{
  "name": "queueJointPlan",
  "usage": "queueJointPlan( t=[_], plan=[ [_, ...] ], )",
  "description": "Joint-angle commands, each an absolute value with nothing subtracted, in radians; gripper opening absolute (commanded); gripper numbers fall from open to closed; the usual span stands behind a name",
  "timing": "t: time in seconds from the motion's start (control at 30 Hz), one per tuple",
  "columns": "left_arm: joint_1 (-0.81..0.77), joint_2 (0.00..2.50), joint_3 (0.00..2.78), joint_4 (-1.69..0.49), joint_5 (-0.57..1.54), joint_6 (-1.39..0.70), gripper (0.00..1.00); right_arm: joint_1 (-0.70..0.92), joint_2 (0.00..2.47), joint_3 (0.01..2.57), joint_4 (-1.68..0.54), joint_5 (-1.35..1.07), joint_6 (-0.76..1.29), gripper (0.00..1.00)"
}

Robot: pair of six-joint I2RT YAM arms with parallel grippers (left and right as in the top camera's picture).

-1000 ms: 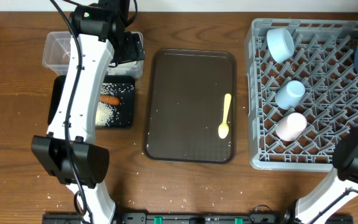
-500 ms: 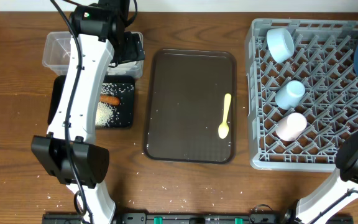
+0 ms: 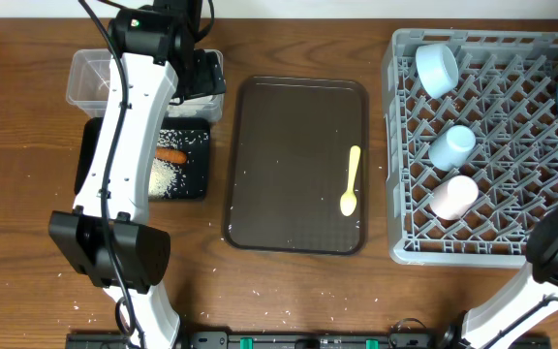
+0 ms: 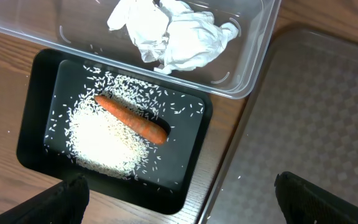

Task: Sort waste into correct bins and load items into the dishwasher rack
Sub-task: 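Carry the blue bowl right and place it in the back of the rack, then move the right gripper from the rack down to the yellow spoon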

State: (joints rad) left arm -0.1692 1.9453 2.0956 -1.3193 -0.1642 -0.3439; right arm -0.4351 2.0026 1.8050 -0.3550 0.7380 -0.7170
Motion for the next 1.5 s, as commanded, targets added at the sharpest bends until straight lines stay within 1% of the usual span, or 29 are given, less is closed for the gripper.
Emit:
queueJointPlan(
  t=[0.0, 0.63, 0.83, 0.9, 1.07, 1.17, 1.3, 1.4, 1.47],
  plan=[
    [-0.167, 1.951, 2.093, -1.322, -0.177, -0.35, 0.98, -0.449, 2.012, 1.802, -0.36, 0.747, -0.719, 0.01],
    [-0.167, 1.951, 2.093, -1.322, -0.177, -0.35, 0.98, -0.298, 2.012, 1.803, -0.421, 0.717, -0.711, 0.01],
    [-0.167, 1.951, 2.093, -1.322, -0.177, -0.35, 0.98, -0.217, 2.012, 1.802, -0.472, 0.717, -0.711, 0.01],
    [-0.167, 1.951, 2.093, -1.322, -0.177, -0.35, 0.98, -0.185, 2.012, 1.803, -0.484, 0.717, -0.711, 0.04],
    [-0.167, 1.951, 2.093, -1.322, -0.177, -0.35, 0.98, -0.106, 2.012, 1.803, -0.492, 0.718, -0.712, 0.18],
    [-0.167, 1.951, 2.093, -1.322, -0.177, -0.35, 0.98, -0.062, 2.012, 1.803, -0.512, 0.718, -0.712, 0.21],
    [-0.167, 1.951, 2.093, -1.322, -0.177, -0.35, 0.98, -0.012, 2.012, 1.802, -0.544, 0.718, -0.712, 0.22],
    [-0.167, 1.951, 2.093, -1.322, -0.177, -0.35, 0.98, 0.013, 2.012, 1.802, -0.564, 0.717, -0.711, 0.26],
    [-0.167, 1.951, 2.093, -1.322, -0.177, -0.35, 0.98, 0.022, 2.012, 1.802, -0.58, 0.717, -0.711, 0.32]
  ],
)
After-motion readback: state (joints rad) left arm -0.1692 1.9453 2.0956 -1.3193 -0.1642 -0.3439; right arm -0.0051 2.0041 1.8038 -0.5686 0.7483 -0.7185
